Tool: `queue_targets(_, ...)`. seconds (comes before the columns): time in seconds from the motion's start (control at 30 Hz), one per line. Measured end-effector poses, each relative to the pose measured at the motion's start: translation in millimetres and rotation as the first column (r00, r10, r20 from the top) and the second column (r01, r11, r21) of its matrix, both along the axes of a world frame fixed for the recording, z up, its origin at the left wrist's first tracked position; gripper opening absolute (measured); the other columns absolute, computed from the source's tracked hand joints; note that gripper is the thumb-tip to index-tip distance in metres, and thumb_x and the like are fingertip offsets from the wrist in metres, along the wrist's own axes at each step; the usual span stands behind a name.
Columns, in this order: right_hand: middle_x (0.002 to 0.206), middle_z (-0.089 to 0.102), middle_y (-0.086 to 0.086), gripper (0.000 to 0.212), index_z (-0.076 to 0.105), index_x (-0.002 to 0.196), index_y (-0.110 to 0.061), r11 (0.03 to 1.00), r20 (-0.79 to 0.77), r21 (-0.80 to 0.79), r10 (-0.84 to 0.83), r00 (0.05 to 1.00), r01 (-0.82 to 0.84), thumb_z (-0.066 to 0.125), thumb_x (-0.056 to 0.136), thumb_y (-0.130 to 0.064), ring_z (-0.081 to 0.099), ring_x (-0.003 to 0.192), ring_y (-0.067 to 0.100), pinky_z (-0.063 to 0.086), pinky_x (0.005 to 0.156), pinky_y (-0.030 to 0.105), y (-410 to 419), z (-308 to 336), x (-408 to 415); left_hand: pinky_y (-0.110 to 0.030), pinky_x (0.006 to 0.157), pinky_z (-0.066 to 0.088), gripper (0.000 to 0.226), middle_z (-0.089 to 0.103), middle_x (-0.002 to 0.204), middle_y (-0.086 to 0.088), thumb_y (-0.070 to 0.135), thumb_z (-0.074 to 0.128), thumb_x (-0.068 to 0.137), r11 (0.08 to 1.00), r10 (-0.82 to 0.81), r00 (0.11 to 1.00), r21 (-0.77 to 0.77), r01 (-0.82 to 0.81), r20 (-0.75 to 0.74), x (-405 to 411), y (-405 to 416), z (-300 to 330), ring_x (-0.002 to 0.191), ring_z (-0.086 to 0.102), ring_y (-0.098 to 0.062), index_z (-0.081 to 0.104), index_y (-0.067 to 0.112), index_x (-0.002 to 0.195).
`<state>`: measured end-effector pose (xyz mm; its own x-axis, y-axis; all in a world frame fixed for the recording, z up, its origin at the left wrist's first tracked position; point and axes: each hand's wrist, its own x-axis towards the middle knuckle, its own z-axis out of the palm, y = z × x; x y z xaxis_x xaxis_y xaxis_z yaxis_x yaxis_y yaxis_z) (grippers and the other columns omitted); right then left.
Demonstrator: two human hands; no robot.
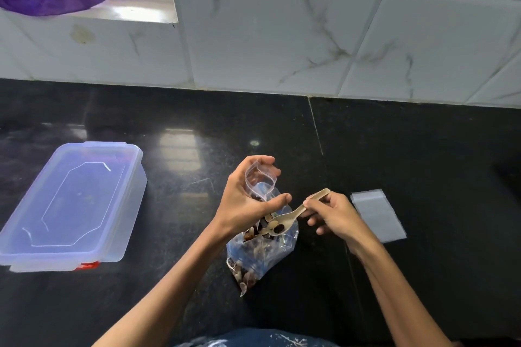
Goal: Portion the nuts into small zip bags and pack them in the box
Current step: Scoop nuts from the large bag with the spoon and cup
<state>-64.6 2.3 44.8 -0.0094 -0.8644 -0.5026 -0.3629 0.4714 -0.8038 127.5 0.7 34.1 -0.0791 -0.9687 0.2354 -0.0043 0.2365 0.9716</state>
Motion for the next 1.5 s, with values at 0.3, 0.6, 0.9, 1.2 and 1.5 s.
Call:
queue_targets(0.3,0.073,0.070,0.003,0.008,0.065,0.090,-0.012,0.965,0.039,-0.218,-0.140,0.989,0.146,0.059,0.091,-0.016,0.062,0.059,0.008,0.047,0.048,0.021,-10.1,90.4,-26.6,-0.015,0.082,0.049,0.058,0.060,0.096,0.000,0.008,0.076,0.066,1.000,0.000,0.999,0.002,0.000,0.041,-1.2,3.4,3.0,0.091,0.062,-0.008,0.052,0.021,0.117)
queue_targets(0.6,0.078,0.068,-0.008,0.005,0.058,0.088,-0.026,0.785,-0.258,-0.607,-0.052,0.965,-0.120,0.060,0.090,-0.030,0.064,0.067,0.004,0.050,0.060,0.022,-4.7,112.2,40.4,-0.016,0.085,0.048,0.057,0.058,0.107,0.001,0.009,0.075,0.065,0.998,-0.042,0.999,0.050,0.042,0.003,-10.2,3.3,4.9,0.098,0.060,-0.009,0.050,0.022,0.115)
queue_targets(0.9,0.077,0.064,-0.011,0.011,0.055,0.096,-0.025,0.393,-0.689,-0.675,-0.030,0.724,-0.625,0.064,0.090,-0.026,0.059,0.067,0.006,0.052,0.055,0.020,28.9,105.3,50.2,-0.027,0.088,0.052,0.059,0.062,0.109,-0.007,-0.005,0.078,0.069,0.999,-0.030,1.000,0.028,0.030,0.000,-9.3,-0.6,0.2,0.103,0.062,-0.023,0.051,0.014,0.118)
queue_targets(1.2,0.082,0.065,-0.009,0.010,0.061,0.095,-0.022,0.380,-0.545,-0.775,0.003,0.839,-0.505,0.064,0.088,-0.028,0.059,0.069,0.004,0.044,0.054,0.014,39.4,107.0,42.8,-0.034,0.085,0.055,0.061,0.060,0.109,-0.008,0.003,0.079,0.069,1.000,-0.015,1.000,0.012,0.015,0.022,-7.8,-0.8,-0.8,0.099,0.062,-0.026,0.051,0.016,0.121)
queue_targets(1.5,0.073,0.064,-0.015,0.009,0.057,0.083,-0.032,0.833,-0.180,-0.545,-0.007,0.984,-0.094,0.063,0.089,-0.027,0.061,0.064,0.002,0.048,0.055,0.030,28.4,26.0,17.9,-0.019,0.083,0.051,0.060,0.059,0.102,-0.007,0.034,0.075,0.062,0.995,0.088,0.996,-0.049,-0.087,0.012,19.2,0.9,12.3,0.096,0.061,-0.024,0.050,0.030,0.117)
